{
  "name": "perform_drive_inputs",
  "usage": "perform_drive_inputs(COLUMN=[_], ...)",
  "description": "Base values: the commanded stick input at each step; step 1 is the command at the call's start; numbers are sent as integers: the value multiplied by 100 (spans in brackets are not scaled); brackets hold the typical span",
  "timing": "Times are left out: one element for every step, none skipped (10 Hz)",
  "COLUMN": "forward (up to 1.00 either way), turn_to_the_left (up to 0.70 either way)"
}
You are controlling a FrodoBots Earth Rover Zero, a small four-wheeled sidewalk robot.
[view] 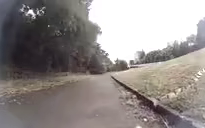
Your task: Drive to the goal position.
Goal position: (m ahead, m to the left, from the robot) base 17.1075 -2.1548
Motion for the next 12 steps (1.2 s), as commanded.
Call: perform_drive_inputs(forward=[70, 70, 70, 70, 70, 70, 70, 70, 70, 70, 70, 70], turn_to_the_left=[0, 0, 0, 0, 0, 0, 0, 0, 0, 0, 0, 0])
